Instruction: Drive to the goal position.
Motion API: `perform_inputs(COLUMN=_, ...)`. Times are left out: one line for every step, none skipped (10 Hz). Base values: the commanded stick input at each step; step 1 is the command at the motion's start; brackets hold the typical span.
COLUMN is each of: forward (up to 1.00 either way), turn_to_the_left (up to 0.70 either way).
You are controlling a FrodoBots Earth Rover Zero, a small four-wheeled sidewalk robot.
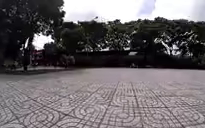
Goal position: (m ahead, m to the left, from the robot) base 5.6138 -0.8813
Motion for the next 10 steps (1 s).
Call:
perform_inputs(forward=0.70, turn_to_the_left=0.00)
perform_inputs(forward=0.70, turn_to_the_left=0.00)
perform_inputs(forward=0.70, turn_to_the_left=0.00)
perform_inputs(forward=0.70, turn_to_the_left=0.00)
perform_inputs(forward=0.70, turn_to_the_left=0.00)
perform_inputs(forward=0.70, turn_to_the_left=0.00)
perform_inputs(forward=0.70, turn_to_the_left=0.00)
perform_inputs(forward=0.70, turn_to_the_left=0.00)
perform_inputs(forward=0.70, turn_to_the_left=0.00)
perform_inputs(forward=0.70, turn_to_the_left=0.00)
